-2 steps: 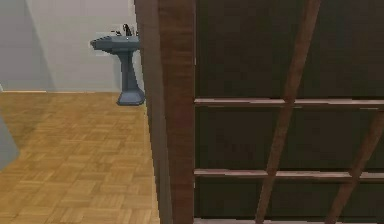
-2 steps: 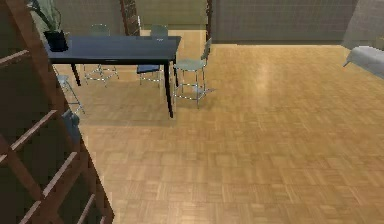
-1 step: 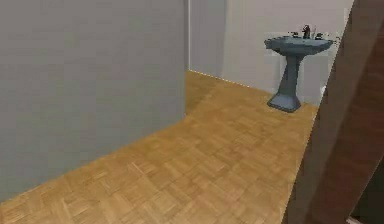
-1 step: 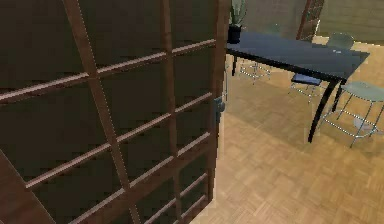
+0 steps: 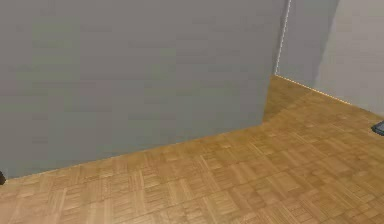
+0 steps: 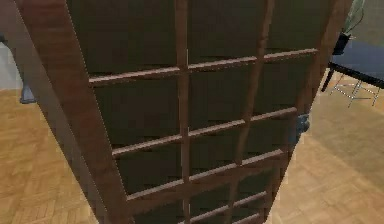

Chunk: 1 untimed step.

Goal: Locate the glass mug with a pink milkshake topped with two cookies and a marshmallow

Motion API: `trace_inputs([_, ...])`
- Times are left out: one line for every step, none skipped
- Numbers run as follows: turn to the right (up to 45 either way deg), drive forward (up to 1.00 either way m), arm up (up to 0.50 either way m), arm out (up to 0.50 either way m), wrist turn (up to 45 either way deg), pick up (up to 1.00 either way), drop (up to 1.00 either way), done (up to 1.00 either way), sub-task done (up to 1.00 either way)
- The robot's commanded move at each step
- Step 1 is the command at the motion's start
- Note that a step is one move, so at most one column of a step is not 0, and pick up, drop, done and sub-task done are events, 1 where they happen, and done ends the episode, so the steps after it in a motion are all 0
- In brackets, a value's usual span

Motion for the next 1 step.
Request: trace_inputs([0.0,0.30,0.00,0.00,0.0,0.00,0.00,0.00,0.00])
